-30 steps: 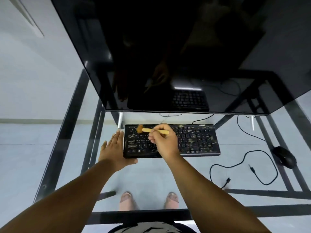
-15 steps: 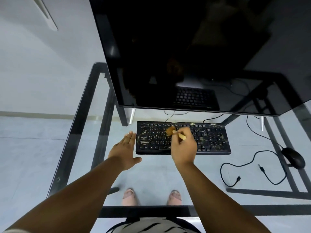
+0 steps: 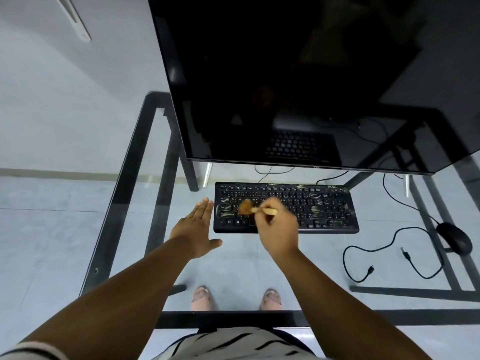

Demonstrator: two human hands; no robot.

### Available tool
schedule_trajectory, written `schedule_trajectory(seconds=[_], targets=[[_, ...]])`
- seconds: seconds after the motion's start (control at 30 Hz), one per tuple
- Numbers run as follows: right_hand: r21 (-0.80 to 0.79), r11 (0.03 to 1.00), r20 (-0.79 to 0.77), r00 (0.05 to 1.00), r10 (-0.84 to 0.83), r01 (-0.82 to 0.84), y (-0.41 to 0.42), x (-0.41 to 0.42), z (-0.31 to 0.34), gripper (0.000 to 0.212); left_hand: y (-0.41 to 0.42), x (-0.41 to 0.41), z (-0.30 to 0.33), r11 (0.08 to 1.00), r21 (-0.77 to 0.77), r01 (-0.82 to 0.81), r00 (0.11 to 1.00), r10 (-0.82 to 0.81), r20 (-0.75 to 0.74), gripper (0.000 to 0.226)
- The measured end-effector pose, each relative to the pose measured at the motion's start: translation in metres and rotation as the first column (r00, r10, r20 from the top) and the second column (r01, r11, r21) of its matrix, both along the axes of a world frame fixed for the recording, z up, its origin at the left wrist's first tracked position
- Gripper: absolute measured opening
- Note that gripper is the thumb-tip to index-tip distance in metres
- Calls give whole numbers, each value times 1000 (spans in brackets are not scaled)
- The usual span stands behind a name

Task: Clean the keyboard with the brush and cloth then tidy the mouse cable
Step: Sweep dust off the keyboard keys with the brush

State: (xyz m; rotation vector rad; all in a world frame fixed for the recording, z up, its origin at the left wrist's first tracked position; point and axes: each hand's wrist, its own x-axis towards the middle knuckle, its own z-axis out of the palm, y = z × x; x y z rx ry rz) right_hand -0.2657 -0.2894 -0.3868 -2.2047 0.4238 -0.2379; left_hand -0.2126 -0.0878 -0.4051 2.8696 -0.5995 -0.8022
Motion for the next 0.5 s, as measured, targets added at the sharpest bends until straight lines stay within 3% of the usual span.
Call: schedule_trajectory(seconds=[0.03, 0.1, 0.23, 0.3, 0.4, 0.43, 0.5], targets=[[-52, 995, 40, 995, -86, 88, -1, -1, 1, 10, 0, -1, -1, 1000, -3, -2, 1000, 2, 0, 101], [33, 988, 124, 980, -152, 149, -2, -3, 0, 13, 1, -2, -3, 1000, -5, 0, 1000, 0, 3, 100], [380, 913, 13, 988, 157, -150, 3, -5, 3, 11, 5, -8, -11, 1000, 7, 5, 1000, -5, 20, 95], [297, 931, -45, 971, 234, -211, 6, -9, -1, 10, 6, -9, -13, 1000, 7, -5, 1000, 5, 24, 95], [21, 1000, 3, 1000, 14, -14, 5, -12, -2, 10, 8, -9, -14, 1000, 0, -16, 1000, 16, 25, 97], [-6, 999, 49, 998, -44, 45, 3, -14, -1, 10, 9, -9, -14, 1000, -4, -19, 1000, 19, 24, 98], [85, 996, 105, 994, -26, 17, 0, -14, 2, 8, 10, -8, -14, 1000, -14, -25, 1000, 25, 19, 100]])
